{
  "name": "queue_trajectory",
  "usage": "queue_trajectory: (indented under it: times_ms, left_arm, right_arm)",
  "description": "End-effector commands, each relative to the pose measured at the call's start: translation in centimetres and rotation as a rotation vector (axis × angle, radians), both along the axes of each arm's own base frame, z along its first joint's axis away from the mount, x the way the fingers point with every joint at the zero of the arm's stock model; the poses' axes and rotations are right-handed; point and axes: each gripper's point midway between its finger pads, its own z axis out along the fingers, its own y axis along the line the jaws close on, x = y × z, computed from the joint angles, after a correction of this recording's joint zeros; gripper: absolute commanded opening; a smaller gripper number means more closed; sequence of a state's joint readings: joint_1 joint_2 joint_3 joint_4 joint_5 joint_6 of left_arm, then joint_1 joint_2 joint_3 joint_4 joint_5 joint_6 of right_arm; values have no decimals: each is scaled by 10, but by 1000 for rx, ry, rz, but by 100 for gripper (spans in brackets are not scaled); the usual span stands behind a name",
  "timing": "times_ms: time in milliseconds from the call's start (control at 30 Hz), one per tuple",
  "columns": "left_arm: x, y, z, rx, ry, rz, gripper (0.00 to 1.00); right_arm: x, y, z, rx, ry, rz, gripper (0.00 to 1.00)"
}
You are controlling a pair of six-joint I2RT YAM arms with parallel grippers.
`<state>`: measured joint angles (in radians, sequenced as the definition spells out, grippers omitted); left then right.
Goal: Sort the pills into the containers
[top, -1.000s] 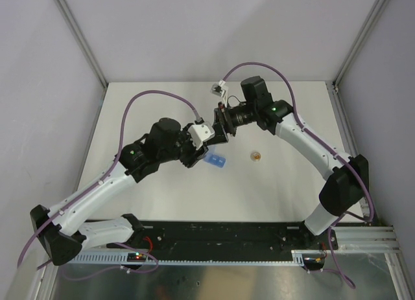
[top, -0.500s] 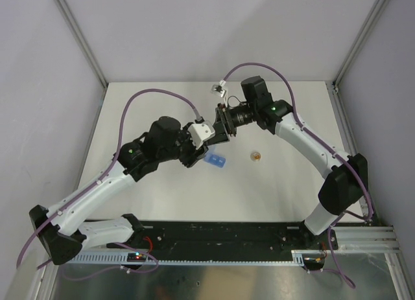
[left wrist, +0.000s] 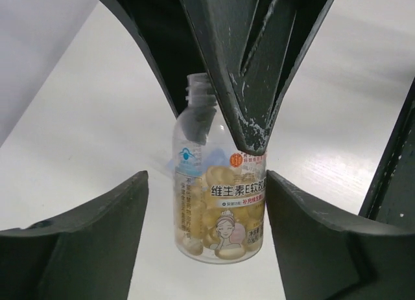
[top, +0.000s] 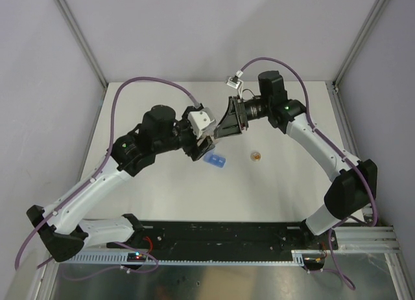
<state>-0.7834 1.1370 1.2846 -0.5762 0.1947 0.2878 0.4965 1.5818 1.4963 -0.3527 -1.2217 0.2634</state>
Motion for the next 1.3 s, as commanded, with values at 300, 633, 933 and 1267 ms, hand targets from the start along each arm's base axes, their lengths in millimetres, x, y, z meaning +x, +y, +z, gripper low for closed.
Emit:
queue_trajectory:
  times_ms: [300, 633, 933, 1267]
  left_arm:
    - [-6, -13, 41, -135, -67, -58, 91]
    - [-5, -10, 36, -134, -71, -46, 96]
    - [-4, -6, 33, -125, -83, -32, 87]
    - [-2, -8, 30, -119, -82, -31, 78]
  right_arm:
    - [-16, -13, 37, 114, 24, 82, 0]
    - [-13, -17, 41, 125, 33, 75, 0]
    - [-11, -19, 41, 126, 37, 67, 0]
    - [-10, -20, 40, 127, 47, 66, 0]
